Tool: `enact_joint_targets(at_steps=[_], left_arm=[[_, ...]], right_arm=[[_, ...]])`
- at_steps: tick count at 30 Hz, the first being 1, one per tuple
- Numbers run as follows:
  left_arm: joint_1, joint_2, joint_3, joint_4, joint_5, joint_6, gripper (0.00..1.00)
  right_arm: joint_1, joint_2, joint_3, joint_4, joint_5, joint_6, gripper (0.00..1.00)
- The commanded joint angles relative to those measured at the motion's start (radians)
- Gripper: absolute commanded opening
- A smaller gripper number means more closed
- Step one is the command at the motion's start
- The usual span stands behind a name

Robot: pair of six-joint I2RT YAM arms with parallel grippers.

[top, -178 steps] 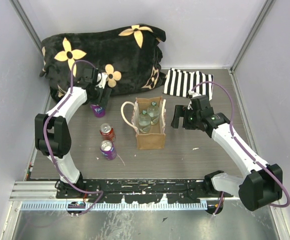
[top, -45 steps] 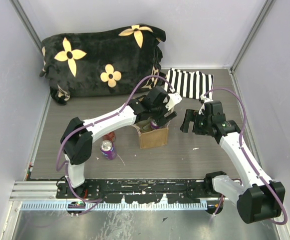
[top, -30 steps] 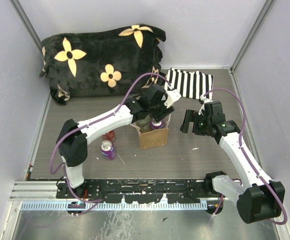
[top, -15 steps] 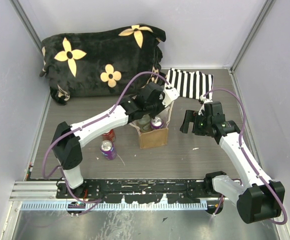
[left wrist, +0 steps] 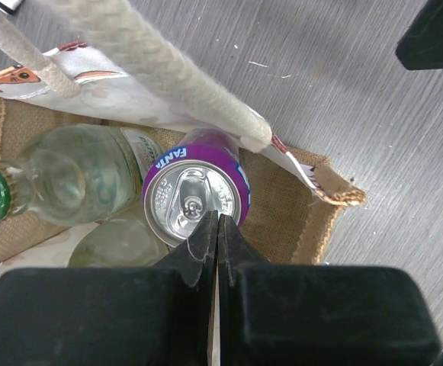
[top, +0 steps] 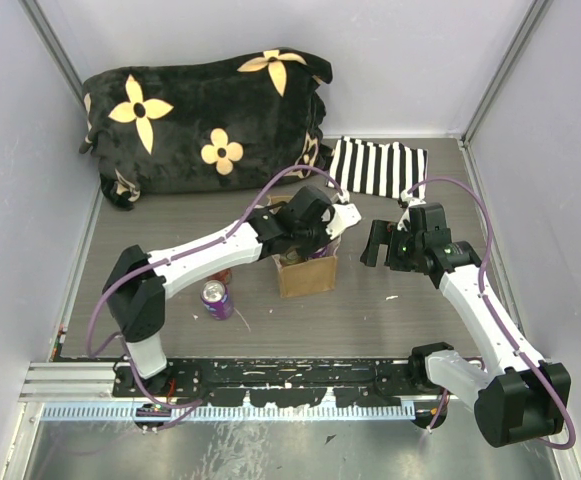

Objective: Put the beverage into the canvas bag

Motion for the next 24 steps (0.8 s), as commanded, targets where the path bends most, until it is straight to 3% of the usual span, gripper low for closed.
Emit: enact_joint_targets(at_steps=[1, 24], left_arm=[[0.000, 0.049, -0.008, 0.045, -0.015, 0.002, 0.07], [0.059, 0.140, -0.074, 0.192, -0.180, 0.031, 0.06]], right_arm=[[-0.004, -0.007, 0.001, 0.032, -0.006, -0.010, 1.00], [-0.006, 0.025, 0.005, 0.043, -0.009, -0.010, 1.00]])
